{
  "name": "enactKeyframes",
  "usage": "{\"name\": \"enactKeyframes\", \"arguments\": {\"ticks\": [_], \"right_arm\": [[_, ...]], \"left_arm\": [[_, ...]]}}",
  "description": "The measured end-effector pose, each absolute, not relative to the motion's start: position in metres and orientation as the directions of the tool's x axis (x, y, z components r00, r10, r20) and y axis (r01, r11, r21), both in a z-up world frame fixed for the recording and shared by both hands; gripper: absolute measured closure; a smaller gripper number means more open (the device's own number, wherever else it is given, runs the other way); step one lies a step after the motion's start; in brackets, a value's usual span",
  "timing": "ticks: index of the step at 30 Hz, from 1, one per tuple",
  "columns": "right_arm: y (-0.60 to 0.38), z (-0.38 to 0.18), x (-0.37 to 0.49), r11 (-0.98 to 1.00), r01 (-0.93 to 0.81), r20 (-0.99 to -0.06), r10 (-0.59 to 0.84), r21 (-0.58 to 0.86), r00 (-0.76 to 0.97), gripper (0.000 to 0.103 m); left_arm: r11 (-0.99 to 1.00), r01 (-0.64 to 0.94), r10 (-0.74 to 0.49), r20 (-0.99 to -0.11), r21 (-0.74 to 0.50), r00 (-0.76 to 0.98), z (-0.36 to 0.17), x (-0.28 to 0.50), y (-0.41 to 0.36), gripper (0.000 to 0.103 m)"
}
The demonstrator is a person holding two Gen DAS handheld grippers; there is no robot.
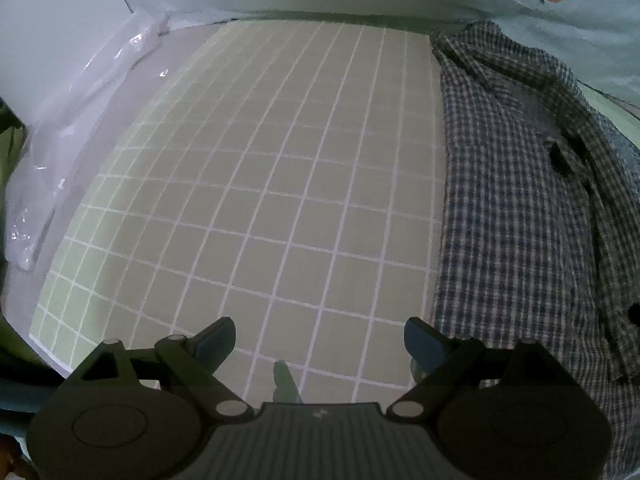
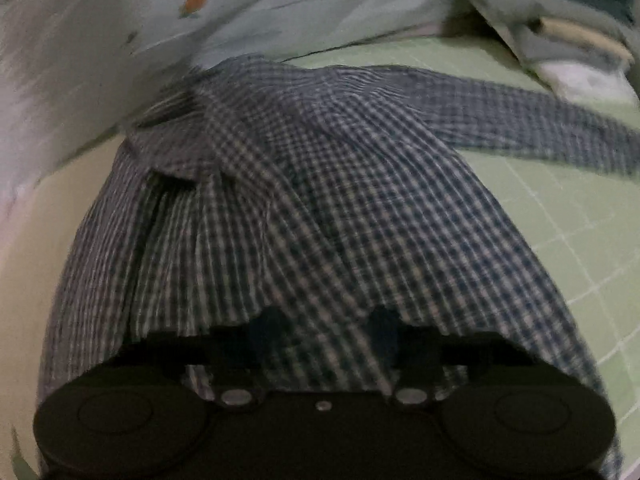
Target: Fold clothes
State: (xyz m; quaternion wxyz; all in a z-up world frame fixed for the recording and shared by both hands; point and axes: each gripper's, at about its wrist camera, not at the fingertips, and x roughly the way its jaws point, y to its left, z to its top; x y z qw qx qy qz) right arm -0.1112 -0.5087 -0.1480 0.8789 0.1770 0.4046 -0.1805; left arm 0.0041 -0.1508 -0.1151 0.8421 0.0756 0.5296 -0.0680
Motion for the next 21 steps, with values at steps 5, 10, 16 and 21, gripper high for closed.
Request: {"name": "enactKeyframes", "arguments": {"ticks": [5, 10, 16, 21], "right_arm": [[-0.497, -0.136, -0.115, 0.911, 0.406, -0.761, -0.210, 0.077, 0.614, 0.094], [-0.471, -0.112, -0.122, 0.910, 0.414, -0.708, -0.297, -0.006, 0.641, 0.096], [-0.426, -0.079, -0.121, 0.900, 0.420, -0.630, -0.395, -0.117, 0.669, 0.097], [-0.386, -0.068, -0.115, 0.899, 0.406, -0.605, -0.418, -0.166, 0.678, 0.097]], "left_arm": [[0.973, 0.226, -0.058, -0.903, 0.043, 0.425, -0.114, 0.007, -0.146, 0.012], [0.965, 0.262, -0.082, -0.903, 0.035, 0.422, -0.110, 0.019, -0.131, 0.012], [0.951, 0.307, -0.116, -0.893, 0.026, 0.435, -0.102, 0.032, -0.107, 0.012], [0.944, 0.330, -0.138, -0.891, 0.014, 0.433, -0.099, 0.041, -0.083, 0.012]]}}
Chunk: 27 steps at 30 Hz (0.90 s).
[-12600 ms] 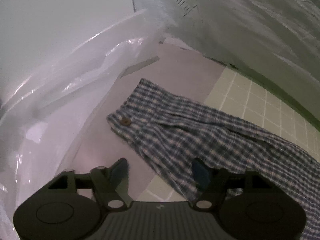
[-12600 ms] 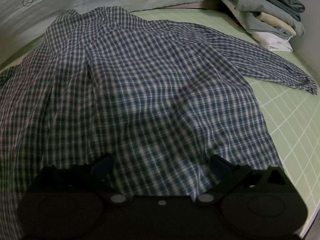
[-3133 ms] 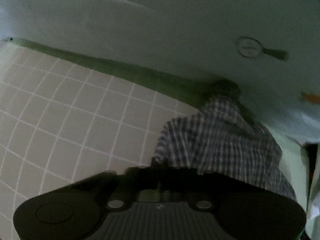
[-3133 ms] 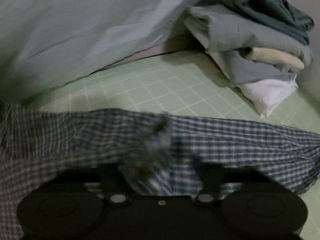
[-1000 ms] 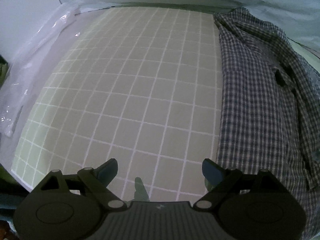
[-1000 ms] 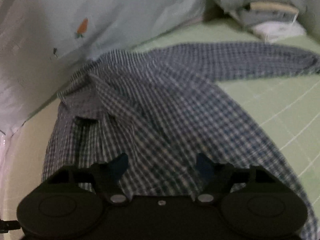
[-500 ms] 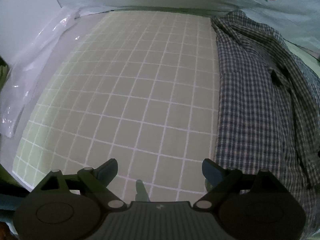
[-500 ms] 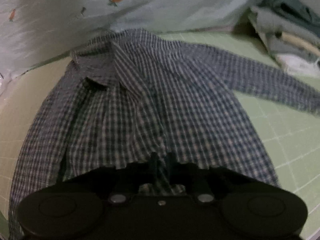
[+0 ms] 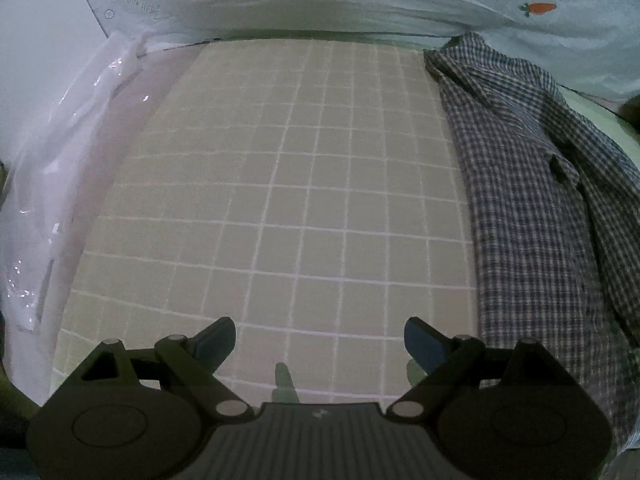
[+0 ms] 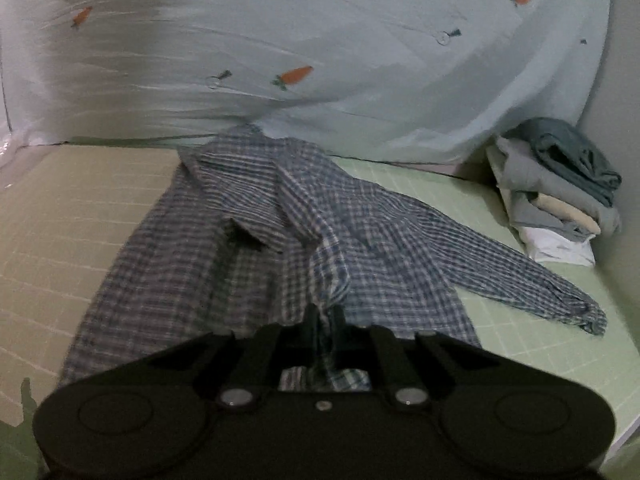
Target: Fold clothes
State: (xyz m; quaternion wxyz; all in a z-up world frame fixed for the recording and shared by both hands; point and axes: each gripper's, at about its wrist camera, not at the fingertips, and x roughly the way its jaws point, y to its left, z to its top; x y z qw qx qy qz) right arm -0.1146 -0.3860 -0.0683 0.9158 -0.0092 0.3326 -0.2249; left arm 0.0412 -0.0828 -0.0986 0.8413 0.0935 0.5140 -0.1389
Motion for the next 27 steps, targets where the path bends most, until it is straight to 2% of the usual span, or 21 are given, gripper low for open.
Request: {"name": "enactKeyframes", "arguments": {"ticks": [9, 21, 24, 27], "right_arm": [[-0.312, -0.080, -0.096, 0.922, 0.336, -0.636, -0.379, -0.194, 0.672, 0.097], [-0.265, -0.135, -0.080, 0.938, 0.300, -0.737, -0.327, -0.175, 0.592, 0.095], [-0.267, -0.140, -0.081, 0.935, 0.331, -0.755, -0.308, -0.127, 0.579, 0.090], [-0.270, -0.132, -0.087, 0.930, 0.363, -0.744, -0.286, -0.063, 0.604, 0.071]], "left_arm": [[0.940, 0.342, -0.147, -0.889, 0.011, 0.433, -0.100, 0.055, -0.038, 0.012], [0.923, 0.385, -0.156, -0.886, 0.028, 0.437, -0.106, 0.074, -0.003, 0.012], [0.918, 0.394, -0.161, -0.879, 0.033, 0.448, -0.102, 0.079, -0.005, 0.012], [0.913, 0.408, -0.170, -0.877, 0.033, 0.450, -0.098, 0.083, -0.007, 0.012]]}}
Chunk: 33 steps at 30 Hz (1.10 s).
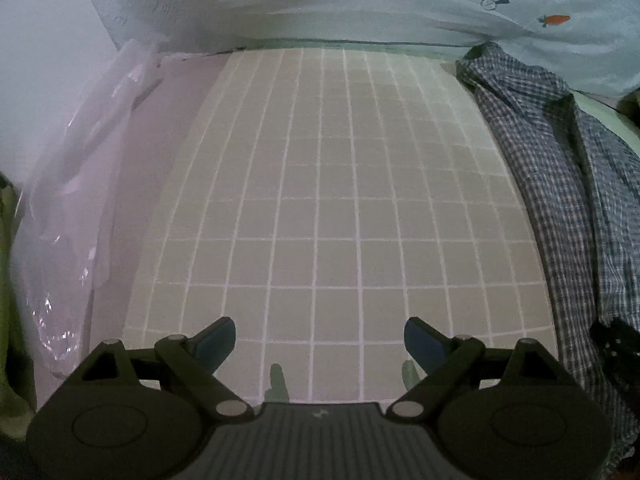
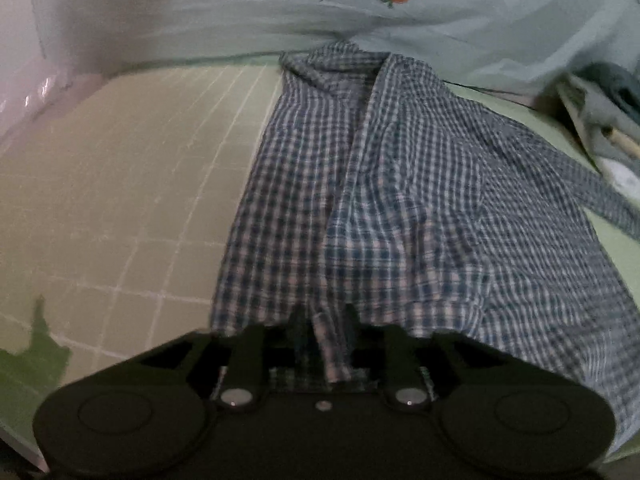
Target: Fold clothes
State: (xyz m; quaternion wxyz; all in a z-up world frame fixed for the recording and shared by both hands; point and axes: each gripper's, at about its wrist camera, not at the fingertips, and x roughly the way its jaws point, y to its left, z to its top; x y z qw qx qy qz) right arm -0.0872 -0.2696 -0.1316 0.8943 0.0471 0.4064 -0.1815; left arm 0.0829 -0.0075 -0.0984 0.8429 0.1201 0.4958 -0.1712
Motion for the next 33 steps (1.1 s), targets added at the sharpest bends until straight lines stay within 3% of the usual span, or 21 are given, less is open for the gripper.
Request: {"name": "enactKeyframes", "arguments": {"ticks": [6, 12, 14, 15, 16, 17, 23, 26, 29, 31, 33], "right_arm": [[-0.287, -0.103, -0.115, 0.841, 0.540, -0.644, -0.388, 0.047, 0.660, 0.053], [-0.331, -0.129, -0.119, 0.699, 0.701, -0.737, -0.397, 0.143, 0.547, 0.050], [-0.337, -0.136, -0.119, 0.682, 0.706, -0.744, -0.367, 0.193, 0.558, 0.054], [-0.334, -0.138, -0.119, 0.693, 0.695, -0.738, -0.365, 0.191, 0.567, 0.064], [-0.332, -0.138, -0.119, 0.705, 0.685, -0.734, -0.367, 0.181, 0.572, 0.085], [-0.328, -0.137, -0.119, 0.714, 0.678, -0.728, -0.369, 0.176, 0.578, 0.091], [-0.314, -0.115, -0.137, 0.707, 0.676, -0.668, -0.402, 0.208, 0.626, 0.095], [-0.311, -0.125, -0.134, 0.707, 0.687, -0.707, -0.398, 0.170, 0.585, 0.094], [-0.308, -0.139, -0.129, 0.710, 0.699, -0.753, -0.414, 0.085, 0.511, 0.087], [-0.304, -0.133, -0.132, 0.698, 0.713, -0.738, -0.444, 0.070, 0.508, 0.060], [-0.300, -0.128, -0.133, 0.696, 0.717, -0.714, -0.483, 0.039, 0.507, 0.053]], "left_arm": [[0.899, 0.437, -0.174, -0.886, 0.036, 0.430, -0.101, 0.086, -0.018, 0.012], [0.881, 0.471, -0.183, -0.890, 0.040, 0.419, -0.104, 0.085, -0.027, 0.012], [0.877, 0.479, -0.187, -0.889, 0.041, 0.419, -0.104, 0.085, -0.030, 0.012], [0.875, 0.482, -0.189, -0.888, 0.042, 0.419, -0.104, 0.085, -0.031, 0.012], [0.873, 0.486, -0.190, -0.888, 0.042, 0.418, -0.104, 0.085, -0.033, 0.012], [0.871, 0.489, -0.191, -0.889, 0.042, 0.417, -0.104, 0.085, -0.033, 0.012], [0.867, 0.496, -0.192, -0.891, 0.042, 0.411, -0.106, 0.087, -0.032, 0.012], [0.870, 0.492, -0.193, -0.892, 0.038, 0.410, -0.106, 0.089, -0.031, 0.012], [0.872, 0.488, -0.196, -0.886, 0.039, 0.420, -0.104, 0.089, -0.030, 0.012], [0.876, 0.481, -0.194, -0.886, 0.037, 0.421, -0.104, 0.090, -0.031, 0.012], [0.878, 0.477, -0.193, -0.888, 0.033, 0.417, -0.104, 0.091, -0.032, 0.012]]}}
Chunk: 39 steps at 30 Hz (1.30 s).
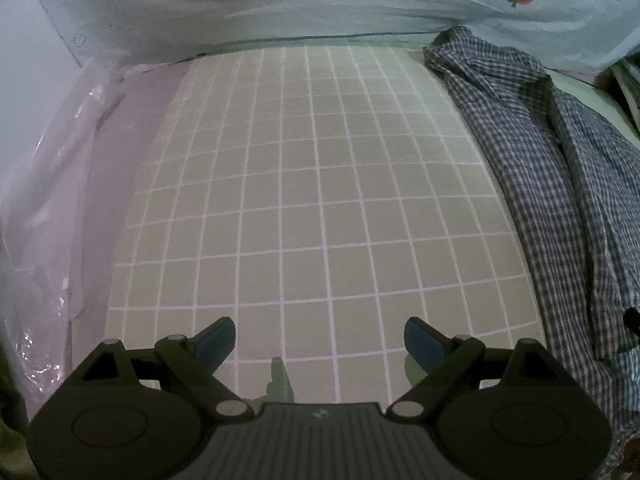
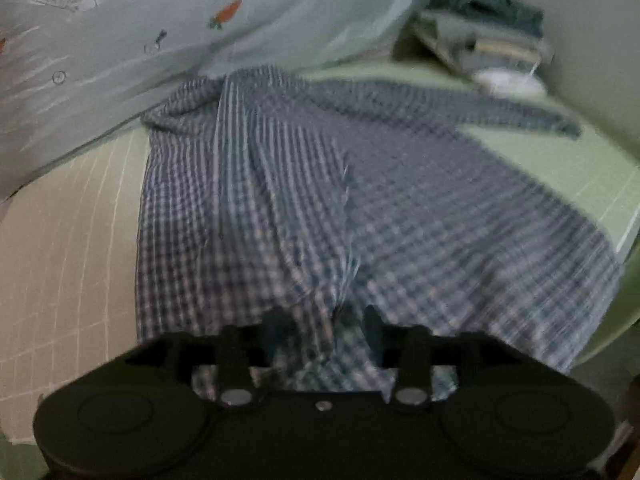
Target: Fold clothes
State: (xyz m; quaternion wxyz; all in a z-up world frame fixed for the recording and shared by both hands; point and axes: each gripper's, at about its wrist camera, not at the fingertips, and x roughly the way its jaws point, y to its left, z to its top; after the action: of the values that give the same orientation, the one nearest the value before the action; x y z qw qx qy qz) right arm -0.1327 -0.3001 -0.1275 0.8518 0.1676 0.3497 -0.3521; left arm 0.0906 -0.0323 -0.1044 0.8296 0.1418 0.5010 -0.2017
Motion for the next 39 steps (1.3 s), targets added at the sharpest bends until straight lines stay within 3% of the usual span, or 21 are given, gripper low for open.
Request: {"name": "enactKeyframes", "arguments": {"ticks": [2, 4, 7, 11, 13, 16, 26, 39], "right_arm": [[-0.300, -0.126, -0.130, 0.696, 0.718, -0.702, -0.505, 0.014, 0.503, 0.046], [-0.299, -0.133, -0.125, 0.698, 0.716, -0.722, -0.500, -0.010, 0.478, 0.029], [-0.299, -0.152, -0.112, 0.750, 0.659, -0.791, -0.439, -0.062, 0.426, 0.025], [-0.298, -0.140, -0.112, 0.768, 0.636, -0.756, -0.457, -0.071, 0.468, 0.023], [-0.305, -0.131, -0.115, 0.772, 0.634, -0.734, -0.456, -0.046, 0.503, 0.012], [-0.321, -0.118, -0.115, 0.771, 0.636, -0.704, -0.464, -0.022, 0.538, 0.004], [-0.392, -0.115, -0.033, 0.808, 0.588, -0.713, -0.438, -0.044, 0.548, 0.004], [-0.458, -0.149, 0.144, 0.856, 0.512, -0.750, -0.386, -0.074, 0.537, 0.004]], "left_arm": [[0.879, 0.476, -0.193, -0.888, 0.032, 0.416, -0.104, 0.090, -0.035, 0.012], [0.878, 0.477, -0.197, -0.887, 0.030, 0.418, -0.103, 0.088, -0.037, 0.012], [0.879, 0.476, -0.198, -0.887, 0.027, 0.416, -0.105, 0.088, -0.043, 0.012], [0.883, 0.469, -0.190, -0.896, 0.022, 0.401, -0.111, 0.089, -0.057, 0.011], [0.885, 0.466, -0.190, -0.902, 0.013, 0.387, -0.113, 0.089, -0.067, 0.011], [0.892, 0.453, -0.185, -0.905, 0.010, 0.384, -0.112, 0.093, -0.082, 0.011], [0.935, 0.355, -0.156, -0.900, -0.001, 0.408, -0.108, 0.148, -0.134, 0.011], [0.966, 0.260, -0.095, -0.908, 0.016, 0.408, -0.122, 0.259, -0.168, 0.011]]}}
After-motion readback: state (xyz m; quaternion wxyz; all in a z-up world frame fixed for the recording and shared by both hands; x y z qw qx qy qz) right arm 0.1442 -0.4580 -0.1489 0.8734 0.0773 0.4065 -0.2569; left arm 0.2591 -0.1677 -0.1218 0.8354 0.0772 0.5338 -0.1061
